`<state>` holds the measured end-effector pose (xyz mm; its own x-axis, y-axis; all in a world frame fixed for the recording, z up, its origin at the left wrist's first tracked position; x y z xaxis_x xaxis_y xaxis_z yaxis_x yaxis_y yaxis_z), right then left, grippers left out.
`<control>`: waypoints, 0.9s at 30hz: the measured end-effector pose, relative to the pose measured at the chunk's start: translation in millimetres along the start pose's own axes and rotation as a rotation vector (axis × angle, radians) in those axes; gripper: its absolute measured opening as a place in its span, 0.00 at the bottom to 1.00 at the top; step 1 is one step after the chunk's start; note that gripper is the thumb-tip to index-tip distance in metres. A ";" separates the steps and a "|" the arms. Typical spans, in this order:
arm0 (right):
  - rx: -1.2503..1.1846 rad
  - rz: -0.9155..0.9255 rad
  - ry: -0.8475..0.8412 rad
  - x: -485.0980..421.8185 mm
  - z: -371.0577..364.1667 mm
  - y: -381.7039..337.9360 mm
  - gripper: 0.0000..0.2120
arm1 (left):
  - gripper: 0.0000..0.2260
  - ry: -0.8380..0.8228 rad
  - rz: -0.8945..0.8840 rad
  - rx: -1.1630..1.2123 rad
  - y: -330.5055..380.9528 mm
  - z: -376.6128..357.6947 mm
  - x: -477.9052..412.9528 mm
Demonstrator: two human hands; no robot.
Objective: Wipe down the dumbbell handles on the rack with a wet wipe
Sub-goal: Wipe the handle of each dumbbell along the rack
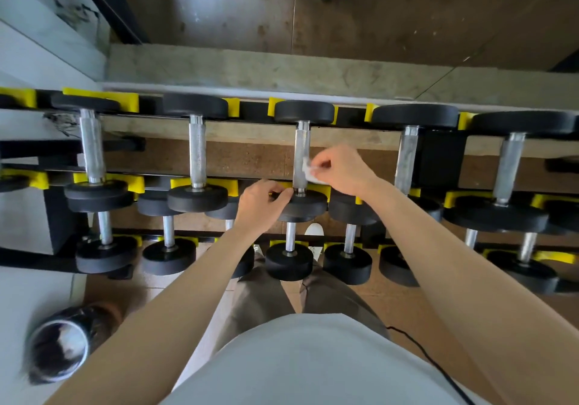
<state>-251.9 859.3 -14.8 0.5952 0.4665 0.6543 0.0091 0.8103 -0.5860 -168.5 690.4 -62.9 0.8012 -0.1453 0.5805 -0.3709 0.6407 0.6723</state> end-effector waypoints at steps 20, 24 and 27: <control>0.392 -0.033 -0.025 -34.2 -22.0 -24.1 0.20 | 0.16 -0.076 -0.104 0.051 -9.1 3.3 6.7; 0.376 -0.015 -0.265 -21.4 -44.4 -16.3 0.20 | 0.18 -0.071 -0.088 0.086 -10.9 2.7 7.7; 0.335 -0.012 -0.352 -15.2 -54.4 -12.8 0.19 | 0.18 -0.086 -0.053 0.159 -15.5 3.1 5.9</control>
<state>-217.4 822.6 -43.2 0.2882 0.5015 0.8157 -0.2790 0.8589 -0.4295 -159.5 677.3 -68.5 0.7813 -0.2437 0.5746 -0.4039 0.5044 0.7632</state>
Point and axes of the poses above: each hand's wrist, its own x-axis away from the middle knuckle, its own z-axis out of the back of the hand, y = z × x, the point moved 6 cm from there along -x, towards the middle knuckle, and after that the axes turned 15 degrees about -y, right-handed, at the moved point
